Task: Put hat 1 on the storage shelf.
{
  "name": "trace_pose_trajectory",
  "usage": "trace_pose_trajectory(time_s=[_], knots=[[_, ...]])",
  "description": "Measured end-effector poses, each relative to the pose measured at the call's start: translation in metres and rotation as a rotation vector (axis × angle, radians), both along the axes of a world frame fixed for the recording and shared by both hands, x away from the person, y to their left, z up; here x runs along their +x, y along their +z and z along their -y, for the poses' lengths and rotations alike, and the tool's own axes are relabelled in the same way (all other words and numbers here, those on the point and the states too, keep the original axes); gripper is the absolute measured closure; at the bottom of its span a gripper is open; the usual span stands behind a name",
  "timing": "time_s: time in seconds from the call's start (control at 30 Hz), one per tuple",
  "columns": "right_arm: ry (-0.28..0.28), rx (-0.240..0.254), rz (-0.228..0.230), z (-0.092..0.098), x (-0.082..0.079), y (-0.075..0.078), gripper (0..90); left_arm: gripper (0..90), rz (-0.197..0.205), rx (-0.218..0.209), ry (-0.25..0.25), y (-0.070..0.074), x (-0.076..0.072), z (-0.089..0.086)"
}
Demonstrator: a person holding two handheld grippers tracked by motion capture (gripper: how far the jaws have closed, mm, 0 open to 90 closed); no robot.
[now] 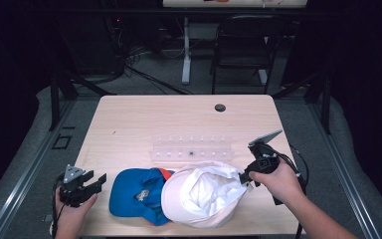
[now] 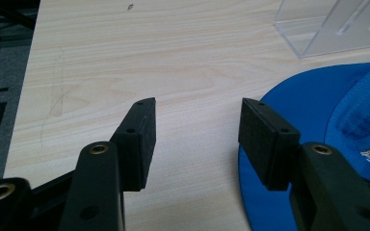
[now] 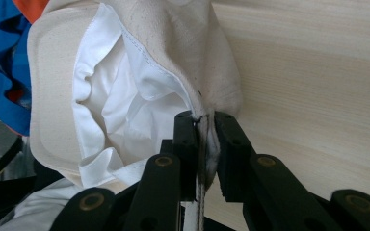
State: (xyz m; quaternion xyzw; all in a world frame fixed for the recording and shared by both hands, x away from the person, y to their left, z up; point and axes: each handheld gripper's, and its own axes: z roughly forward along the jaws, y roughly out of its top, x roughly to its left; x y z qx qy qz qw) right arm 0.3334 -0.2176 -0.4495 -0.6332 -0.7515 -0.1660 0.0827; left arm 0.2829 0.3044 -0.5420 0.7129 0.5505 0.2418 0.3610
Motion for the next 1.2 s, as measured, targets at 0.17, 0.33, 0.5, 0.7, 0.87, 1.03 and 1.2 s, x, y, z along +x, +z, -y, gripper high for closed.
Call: trace_pose_trajectory(time_s=[0.17, 0.33, 0.5, 0.7, 0.87, 1.03, 1.2], knots=[[0.018, -0.042, 0.006, -0.01, 0.002, 0.012, 80.8, 48.5, -0.002, -0.001, 0.0, 0.0, 0.0, 0.0], [0.026, -0.098, 0.009, -0.016, 0.004, 0.027, 80.9, 48.5, 0.005, -0.005, 0.003, -0.001, 0.0, 0.0], [0.037, -0.136, 0.015, -0.023, 0.005, 0.042, 81.0, 48.5, 0.005, -0.005, 0.003, -0.001, 0.0, 0.0], [0.039, -0.143, 0.007, -0.031, 0.006, 0.06, 81.2, 48.6, -0.008, 0.004, -0.008, -0.001, 0.0, 0.0], [0.041, -0.076, -0.011, -0.035, 0.008, 0.084, 81.4, 48.6, -0.003, 0.005, -0.014, -0.001, 0.0, 0.001], [0.049, 0.0, -0.043, -0.035, 0.011, 0.098, 81.5, 48.5, 0.004, 0.001, -0.009, -0.002, 0.0, 0.001], [0.025, 0.109, -0.079, -0.033, 0.013, 0.105, 81.7, 48.5, 0.004, 0.0, -0.008, -0.002, 0.0, 0.001]])
